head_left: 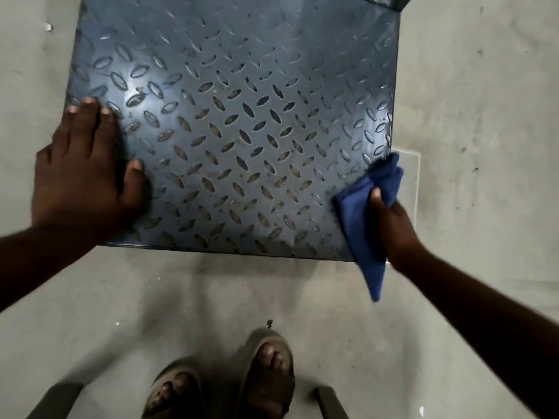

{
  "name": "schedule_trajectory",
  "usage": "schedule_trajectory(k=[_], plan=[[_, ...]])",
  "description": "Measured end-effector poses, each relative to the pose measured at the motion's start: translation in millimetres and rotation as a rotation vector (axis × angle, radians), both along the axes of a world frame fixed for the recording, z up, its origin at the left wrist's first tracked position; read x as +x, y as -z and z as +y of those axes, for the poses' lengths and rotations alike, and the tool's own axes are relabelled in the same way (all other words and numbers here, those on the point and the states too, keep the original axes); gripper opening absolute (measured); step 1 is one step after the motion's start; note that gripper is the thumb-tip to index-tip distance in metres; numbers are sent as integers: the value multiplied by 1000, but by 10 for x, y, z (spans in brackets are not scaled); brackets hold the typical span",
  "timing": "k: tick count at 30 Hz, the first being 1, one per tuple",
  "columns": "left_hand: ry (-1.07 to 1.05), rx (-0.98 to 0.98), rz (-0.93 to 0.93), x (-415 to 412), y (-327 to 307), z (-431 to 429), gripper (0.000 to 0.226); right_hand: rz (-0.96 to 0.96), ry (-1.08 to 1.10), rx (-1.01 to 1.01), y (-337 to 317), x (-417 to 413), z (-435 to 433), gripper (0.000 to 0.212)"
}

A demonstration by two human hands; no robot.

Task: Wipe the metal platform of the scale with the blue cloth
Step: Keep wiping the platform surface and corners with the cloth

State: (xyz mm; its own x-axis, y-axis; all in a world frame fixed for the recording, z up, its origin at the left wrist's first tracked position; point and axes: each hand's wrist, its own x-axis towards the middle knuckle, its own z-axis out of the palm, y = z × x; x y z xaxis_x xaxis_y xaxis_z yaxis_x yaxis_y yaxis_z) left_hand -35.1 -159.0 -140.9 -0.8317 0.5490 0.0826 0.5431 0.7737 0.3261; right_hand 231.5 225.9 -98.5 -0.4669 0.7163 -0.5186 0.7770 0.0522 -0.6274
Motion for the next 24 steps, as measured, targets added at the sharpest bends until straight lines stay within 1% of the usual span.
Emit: schedule_trajectory(k=[1, 2, 4, 7, 9, 11, 12, 13, 15, 17, 18, 20, 24], plan=[[2, 10, 23, 6, -17, 13, 79, -18, -48, 48, 10, -168, 145, 67], [2, 13, 28, 6, -23, 12, 79, -42, -85, 96, 15, -360, 285, 72], [16, 4, 34, 2, -21, 8, 79, -73, -120, 216, 46, -757, 561, 68], [9, 20, 41, -7, 10, -5, 79, -49, -119, 480, 81, -1308, 743, 75], [16, 32, 42, -9, 18, -9, 79, -28, -130, 625, 122, -1483, 749, 78], [22, 48, 39, -5, 10, 2, 80, -37, -192, 707, 136, -1480, 684, 82], [11, 54, 25, -5, -10, 8, 81, -43, -289, 745, 98, -1429, 604, 82], [-4, 53, 0, 7, -29, 19, 80, -48, -455, 774, 69, -1311, 487, 80], [-17, 20, -48, 4, -34, 15, 79, -45, -878, 757, 26, -920, 84, 75], [14, 3, -4, 1, -30, 6, 79, -84, -1229, 747, 5, -410, -391, 75], [20, 9, 24, 6, -31, 3, 79, -97, -1341, 766, -8, -203, -558, 75], [-20, 26, 21, 11, -62, 16, 79, -90, -1450, 811, -3, -8, -632, 76], [-50, 32, 34, 37, -119, 65, 78, 24, -1604, 820, -15, -196, -278, 76]])
